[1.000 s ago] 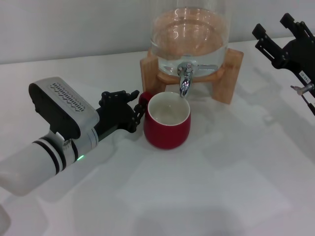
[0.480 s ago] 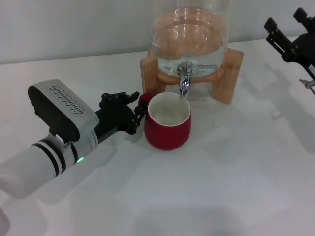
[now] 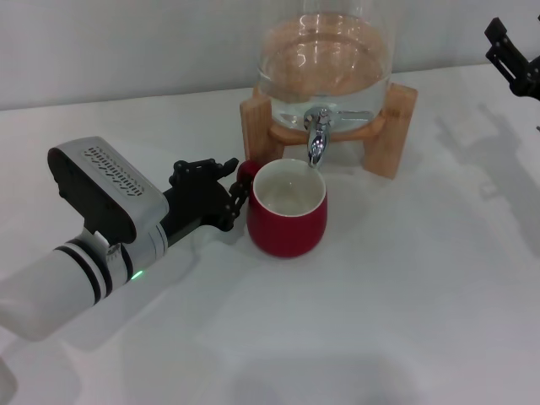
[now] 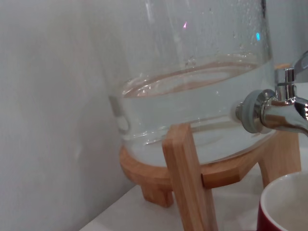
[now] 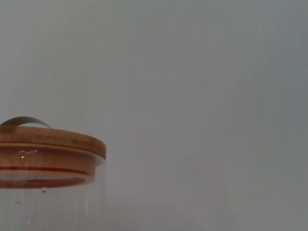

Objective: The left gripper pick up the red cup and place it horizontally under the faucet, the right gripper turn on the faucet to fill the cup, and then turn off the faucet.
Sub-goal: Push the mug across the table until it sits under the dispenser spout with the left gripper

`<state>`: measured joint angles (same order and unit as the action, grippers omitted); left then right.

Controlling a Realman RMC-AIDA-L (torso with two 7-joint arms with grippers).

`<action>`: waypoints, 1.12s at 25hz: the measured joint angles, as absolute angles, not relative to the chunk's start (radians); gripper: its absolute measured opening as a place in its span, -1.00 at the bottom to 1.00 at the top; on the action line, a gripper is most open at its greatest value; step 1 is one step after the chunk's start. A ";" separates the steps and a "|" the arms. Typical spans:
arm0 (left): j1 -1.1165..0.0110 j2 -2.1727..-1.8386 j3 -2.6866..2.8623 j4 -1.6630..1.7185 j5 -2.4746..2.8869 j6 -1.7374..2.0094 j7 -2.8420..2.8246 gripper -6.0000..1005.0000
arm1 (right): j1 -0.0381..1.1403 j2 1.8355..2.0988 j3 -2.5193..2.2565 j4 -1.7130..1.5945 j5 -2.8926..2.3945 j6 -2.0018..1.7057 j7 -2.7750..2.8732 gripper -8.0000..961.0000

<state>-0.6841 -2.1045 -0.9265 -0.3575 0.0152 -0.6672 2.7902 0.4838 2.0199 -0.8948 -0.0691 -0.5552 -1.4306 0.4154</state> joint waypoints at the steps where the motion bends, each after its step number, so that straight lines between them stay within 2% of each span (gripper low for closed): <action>1: -0.684 -2.105 -0.927 -0.357 0.015 -0.667 2.790 -0.46 | 0.484 2.020 -0.894 -0.069 -0.555 -1.431 0.415 0.75; 28: -0.660 -2.107 -0.904 -0.366 0.009 -0.670 2.796 -0.43 | 0.494 2.024 -0.904 -0.069 -0.559 -1.440 0.419 0.75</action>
